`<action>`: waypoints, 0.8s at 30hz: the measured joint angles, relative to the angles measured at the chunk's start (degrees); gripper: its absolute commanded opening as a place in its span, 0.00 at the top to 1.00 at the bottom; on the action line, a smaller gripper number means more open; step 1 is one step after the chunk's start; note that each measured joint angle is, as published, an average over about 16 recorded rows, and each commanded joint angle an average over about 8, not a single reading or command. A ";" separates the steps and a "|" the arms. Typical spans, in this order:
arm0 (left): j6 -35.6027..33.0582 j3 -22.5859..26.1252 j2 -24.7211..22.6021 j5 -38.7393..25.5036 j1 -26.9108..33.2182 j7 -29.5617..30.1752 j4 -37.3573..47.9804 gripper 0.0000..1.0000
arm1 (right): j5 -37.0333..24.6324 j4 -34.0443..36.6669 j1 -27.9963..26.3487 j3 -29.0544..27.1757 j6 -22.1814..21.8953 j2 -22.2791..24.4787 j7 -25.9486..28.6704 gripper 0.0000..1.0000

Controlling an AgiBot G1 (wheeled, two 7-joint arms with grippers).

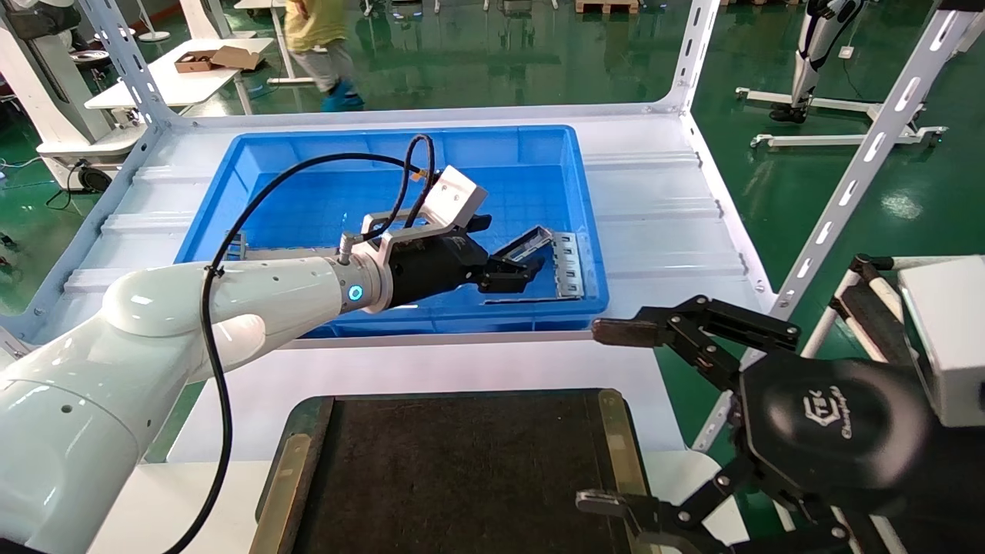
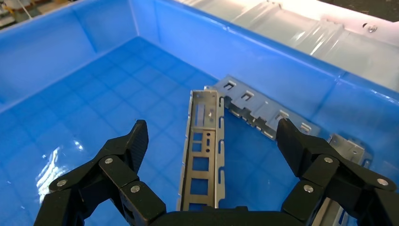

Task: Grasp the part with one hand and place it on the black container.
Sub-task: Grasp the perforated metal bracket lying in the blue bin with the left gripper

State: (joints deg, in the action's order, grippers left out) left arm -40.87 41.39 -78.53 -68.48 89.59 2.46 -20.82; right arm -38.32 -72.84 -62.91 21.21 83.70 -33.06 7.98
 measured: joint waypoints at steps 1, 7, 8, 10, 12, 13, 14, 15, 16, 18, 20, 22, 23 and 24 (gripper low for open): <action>0.44 0.79 0.00 0.38 -0.01 0.43 -0.15 1.00 | 0.00 0.00 0.00 0.00 0.00 0.00 0.00 1.00; 3.13 5.43 0.04 2.45 -0.08 3.17 -1.23 1.00 | 0.00 0.00 0.00 0.00 0.00 0.00 0.00 1.00; 3.55 6.16 0.05 2.76 -0.08 3.61 -1.40 1.00 | 0.00 0.00 0.00 0.01 0.00 0.00 0.00 1.00; 4.35 7.58 0.08 3.39 -0.10 4.44 -1.75 1.00 | 0.00 0.00 0.00 0.01 0.00 0.00 0.00 1.00; 5.09 8.94 0.11 3.99 -0.11 5.20 -2.08 1.00 | 0.01 0.00 0.00 0.01 0.00 0.00 0.00 1.00; 5.44 9.58 0.13 4.28 -0.12 5.54 -2.23 1.00 | 0.01 0.00 0.00 0.01 0.00 0.00 0.00 1.00; 5.77 10.20 0.15 4.58 -0.13 5.86 -2.38 1.00 | 0.01 0.00 0.00 0.01 0.00 0.00 0.00 1.00; 6.08 10.82 0.17 4.87 -0.14 6.15 -2.52 1.00 | 0.01 0.00 0.00 0.01 0.00 0.00 0.00 1.00; 6.37 11.40 0.18 5.16 -0.15 6.42 -2.65 1.00 | 0.01 0.00 0.00 0.01 0.00 0.00 0.00 1.00; 6.91 12.50 0.22 5.74 -0.16 6.89 -2.86 1.00 | 0.01 0.00 0.00 0.01 0.00 0.00 -0.01 1.00; 7.37 13.50 0.25 6.32 -0.14 7.24 -3.01 1.00 | 0.01 0.00 0.00 0.01 0.00 0.00 -0.01 1.00; 7.78 14.42 0.27 6.91 -0.11 7.50 -3.10 1.00 | 0.01 0.00 0.00 0.01 -0.01 0.01 -0.01 1.00; 7.97 14.84 0.29 7.21 -0.09 7.59 -3.13 1.00 | 0.01 0.00 0.00 0.01 -0.01 0.01 -0.01 1.00; 8.15 15.26 0.30 7.52 -0.07 7.67 -3.15 1.00 | 0.01 0.00 0.00 0.02 -0.01 0.01 -0.01 1.00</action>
State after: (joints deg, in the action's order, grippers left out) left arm -32.72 56.65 -78.24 -60.96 89.53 10.13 -23.97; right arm -38.31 -72.84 -62.91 21.22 83.69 -33.06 7.98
